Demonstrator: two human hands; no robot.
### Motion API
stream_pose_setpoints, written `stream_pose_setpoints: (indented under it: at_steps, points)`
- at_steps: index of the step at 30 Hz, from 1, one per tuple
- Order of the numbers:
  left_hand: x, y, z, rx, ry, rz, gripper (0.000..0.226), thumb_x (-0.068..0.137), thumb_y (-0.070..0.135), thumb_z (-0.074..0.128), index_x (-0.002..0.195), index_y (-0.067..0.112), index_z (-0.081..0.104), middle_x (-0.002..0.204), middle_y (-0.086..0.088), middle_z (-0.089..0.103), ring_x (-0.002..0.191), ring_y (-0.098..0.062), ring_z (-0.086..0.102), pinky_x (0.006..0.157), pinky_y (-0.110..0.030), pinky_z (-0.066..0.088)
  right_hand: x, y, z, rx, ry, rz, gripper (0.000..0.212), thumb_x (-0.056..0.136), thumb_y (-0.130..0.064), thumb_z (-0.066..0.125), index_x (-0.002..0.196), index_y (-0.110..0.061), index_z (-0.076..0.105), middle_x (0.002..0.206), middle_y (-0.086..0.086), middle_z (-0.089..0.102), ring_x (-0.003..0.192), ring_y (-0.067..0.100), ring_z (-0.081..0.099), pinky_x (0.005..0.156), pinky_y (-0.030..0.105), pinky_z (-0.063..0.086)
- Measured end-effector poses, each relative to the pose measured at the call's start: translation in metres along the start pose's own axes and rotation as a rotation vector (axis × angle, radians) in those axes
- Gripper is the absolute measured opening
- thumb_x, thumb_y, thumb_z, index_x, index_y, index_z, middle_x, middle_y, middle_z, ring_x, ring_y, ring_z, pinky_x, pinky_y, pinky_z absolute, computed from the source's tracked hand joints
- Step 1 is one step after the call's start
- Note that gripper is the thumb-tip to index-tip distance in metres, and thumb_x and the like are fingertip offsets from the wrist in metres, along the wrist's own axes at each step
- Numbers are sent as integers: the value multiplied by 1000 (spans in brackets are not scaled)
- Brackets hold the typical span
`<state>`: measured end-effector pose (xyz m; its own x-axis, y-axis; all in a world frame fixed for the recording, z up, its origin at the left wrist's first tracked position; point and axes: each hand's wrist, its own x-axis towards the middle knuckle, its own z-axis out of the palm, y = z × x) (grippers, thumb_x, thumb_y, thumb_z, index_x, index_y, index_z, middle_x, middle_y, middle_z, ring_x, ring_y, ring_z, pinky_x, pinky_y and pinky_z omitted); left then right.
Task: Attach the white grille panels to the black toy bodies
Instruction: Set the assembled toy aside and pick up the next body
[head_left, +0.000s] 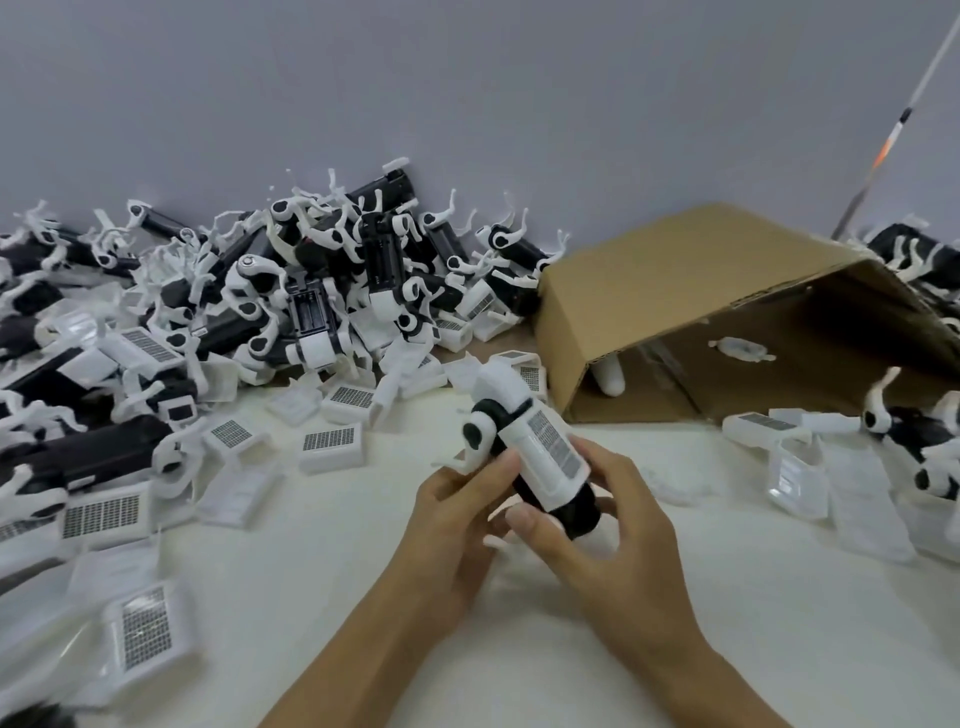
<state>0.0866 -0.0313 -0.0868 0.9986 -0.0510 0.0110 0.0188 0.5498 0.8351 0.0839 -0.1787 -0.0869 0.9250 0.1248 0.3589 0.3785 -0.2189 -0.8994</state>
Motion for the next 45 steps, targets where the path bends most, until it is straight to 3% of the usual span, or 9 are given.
stream_pose_setpoints:
  at_steps: [3, 9, 17, 25, 29, 33, 37, 42, 45]
  points:
    - [0, -2, -1, 84, 55, 49, 38, 65, 27, 84, 97, 6, 78, 102, -18, 74, 96, -33, 70, 82, -41, 59, 2, -3, -4, 8, 47, -11, 55, 61, -72, 72, 110, -50, 63, 109, -31, 67, 106, -3, 63, 88, 23, 50]
    - [-3, 1, -1, 135, 8, 84, 38, 75, 25, 80, 106, 4, 75, 112, -23, 72, 104, -38, 70, 88, -45, 58, 0, -6, -6, 104, 46, -48, 37, 69, -61, 77, 103, -45, 74, 98, -12, 75, 96, 17, 72, 76, 42, 62]
    - [-5, 1, 6, 305, 83, 198, 34, 77, 39, 77, 105, 19, 78, 108, -12, 76, 107, -33, 70, 98, -62, 51, 2, -5, -5, 202, -7, -34, 23, 84, -40, 78, 107, -44, 75, 101, -8, 78, 97, 15, 75, 81, 24, 59]
    - [-10, 0, 14, 261, 22, 138, 32, 82, 34, 75, 107, 16, 77, 109, -15, 76, 103, -33, 72, 84, -38, 59, 0, -4, -6, 140, 87, -13, 34, 75, -58, 67, 95, -30, 68, 95, -9, 74, 90, 15, 72, 76, 30, 56]
    - [-12, 5, 3, 254, -48, 62, 33, 85, 25, 77, 112, 6, 73, 115, -24, 71, 111, -41, 68, 97, -57, 53, 3, -7, -9, 125, 10, -7, 35, 83, -61, 57, 103, -34, 70, 100, -8, 74, 95, 15, 69, 79, 31, 55]
    - [-12, 6, 1, 277, -94, 39, 28, 89, 22, 73, 112, 6, 74, 113, -23, 72, 110, -39, 69, 92, -43, 57, 6, -8, -8, 169, 7, 13, 17, 88, -54, 70, 94, -38, 76, 93, -2, 74, 93, 16, 70, 76, 29, 58]
    - [-7, 7, 7, 147, 32, 23, 29, 80, 23, 80, 105, 7, 77, 109, -22, 74, 102, -37, 72, 80, -44, 60, 4, -9, -10, 249, 165, 2, 26, 85, -50, 64, 97, -30, 75, 91, -2, 74, 86, 16, 71, 69, 22, 58]
    - [-3, 24, -12, -9, 127, 40, 25, 78, 32, 78, 97, 16, 81, 104, -11, 74, 94, -23, 73, 73, -37, 60, 10, -7, -21, 328, 261, 62, 31, 83, -65, 65, 104, -44, 73, 102, -11, 74, 97, 8, 69, 78, 23, 56]
    - [-7, 21, -10, 15, 75, -37, 40, 73, 47, 80, 99, 17, 81, 101, -10, 74, 91, -23, 73, 73, -35, 59, 10, -7, -16, 287, 222, 70, 40, 73, -61, 65, 111, -47, 69, 89, -17, 63, 73, 0, 58, 63, 13, 48]
